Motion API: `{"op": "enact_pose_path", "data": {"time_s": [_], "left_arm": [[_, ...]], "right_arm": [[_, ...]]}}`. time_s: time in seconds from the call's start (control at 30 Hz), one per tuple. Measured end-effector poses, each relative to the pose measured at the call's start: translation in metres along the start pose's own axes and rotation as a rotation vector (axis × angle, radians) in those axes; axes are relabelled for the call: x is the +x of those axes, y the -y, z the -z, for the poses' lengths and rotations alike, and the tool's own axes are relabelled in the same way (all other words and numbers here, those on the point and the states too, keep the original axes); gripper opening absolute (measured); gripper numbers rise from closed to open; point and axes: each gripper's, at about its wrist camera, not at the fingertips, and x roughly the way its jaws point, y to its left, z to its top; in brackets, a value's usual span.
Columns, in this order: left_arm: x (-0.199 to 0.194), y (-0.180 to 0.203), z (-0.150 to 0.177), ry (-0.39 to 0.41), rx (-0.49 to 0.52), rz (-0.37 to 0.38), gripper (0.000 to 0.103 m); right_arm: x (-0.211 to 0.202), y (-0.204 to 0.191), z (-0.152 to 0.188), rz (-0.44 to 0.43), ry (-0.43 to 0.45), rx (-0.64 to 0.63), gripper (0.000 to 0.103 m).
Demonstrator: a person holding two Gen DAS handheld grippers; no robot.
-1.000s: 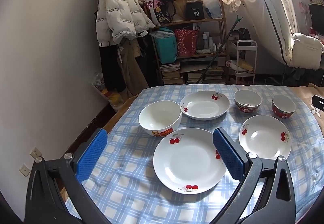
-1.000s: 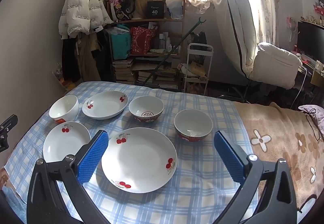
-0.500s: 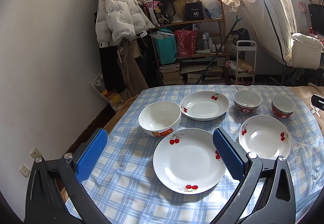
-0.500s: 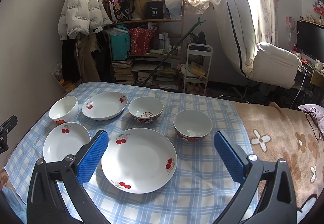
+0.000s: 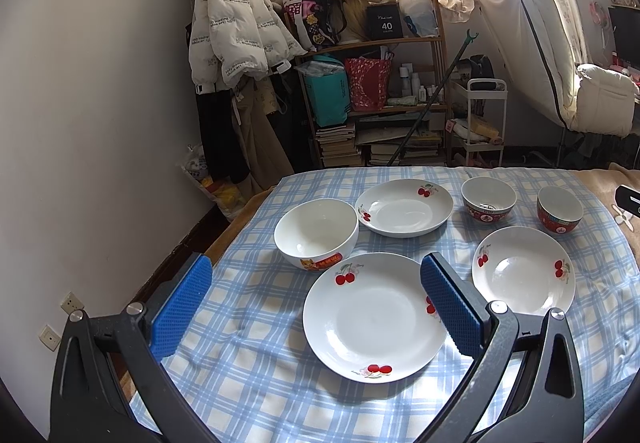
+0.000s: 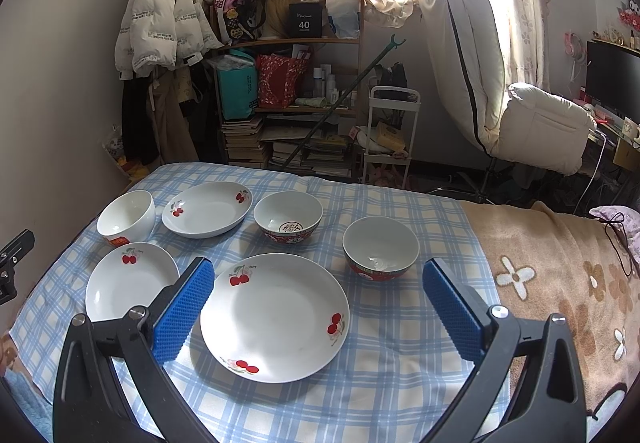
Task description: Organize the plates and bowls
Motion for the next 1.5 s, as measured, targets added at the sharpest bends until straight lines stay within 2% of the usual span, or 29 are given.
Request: {"op": "enact_pose_path", "data": {"time_s": [1.5], "left_arm": [[0.0039,-0.0050,0.0060,-0.022,0.010,0.014,0.102]], "right_arm": [[0.0013,0.0019,0.0000,-0.001,-0.001,0.004,0.103]]}}
